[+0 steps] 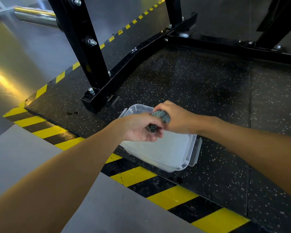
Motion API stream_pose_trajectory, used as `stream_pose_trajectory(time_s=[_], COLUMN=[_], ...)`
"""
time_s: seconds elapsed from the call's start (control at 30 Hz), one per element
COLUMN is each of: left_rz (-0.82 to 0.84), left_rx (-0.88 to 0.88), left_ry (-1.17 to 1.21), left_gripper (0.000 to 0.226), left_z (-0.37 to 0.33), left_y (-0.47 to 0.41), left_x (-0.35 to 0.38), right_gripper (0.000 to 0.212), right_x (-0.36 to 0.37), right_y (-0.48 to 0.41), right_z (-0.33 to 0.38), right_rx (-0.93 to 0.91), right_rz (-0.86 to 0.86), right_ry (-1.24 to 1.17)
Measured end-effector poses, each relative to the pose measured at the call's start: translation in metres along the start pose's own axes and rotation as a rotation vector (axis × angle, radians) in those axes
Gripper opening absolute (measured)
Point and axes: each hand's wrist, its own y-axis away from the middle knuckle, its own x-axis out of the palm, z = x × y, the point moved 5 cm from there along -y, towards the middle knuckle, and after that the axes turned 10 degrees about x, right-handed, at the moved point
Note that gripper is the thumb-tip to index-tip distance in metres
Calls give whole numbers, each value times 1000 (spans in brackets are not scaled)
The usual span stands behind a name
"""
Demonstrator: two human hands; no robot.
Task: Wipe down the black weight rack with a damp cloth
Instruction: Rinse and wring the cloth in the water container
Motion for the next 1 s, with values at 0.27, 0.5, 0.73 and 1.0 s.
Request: stream_pose_trajectory(time_s=[0.27, 0.5, 0.73, 1.0], left_rz=[-277, -518, -583, -667], left_rx=[185, 94, 0, -17], left_ry=[504, 465, 419, 523], left_gripper=[18, 14, 28, 24], left_z=[-28, -103, -262, -475], left_y=[2, 76, 225, 418], left_x=[-7, 16, 50, 93], right_gripper=[31, 22, 16, 24], right_x=[-11, -70, -197, -367], right_y=[-1, 48, 143, 255], right_z=[-12, 75, 215, 412], right_rx=[335, 543, 666, 656], right_rz=[-143, -49, -117, -206], right_ry=[-666, -1066, -1056, -1111])
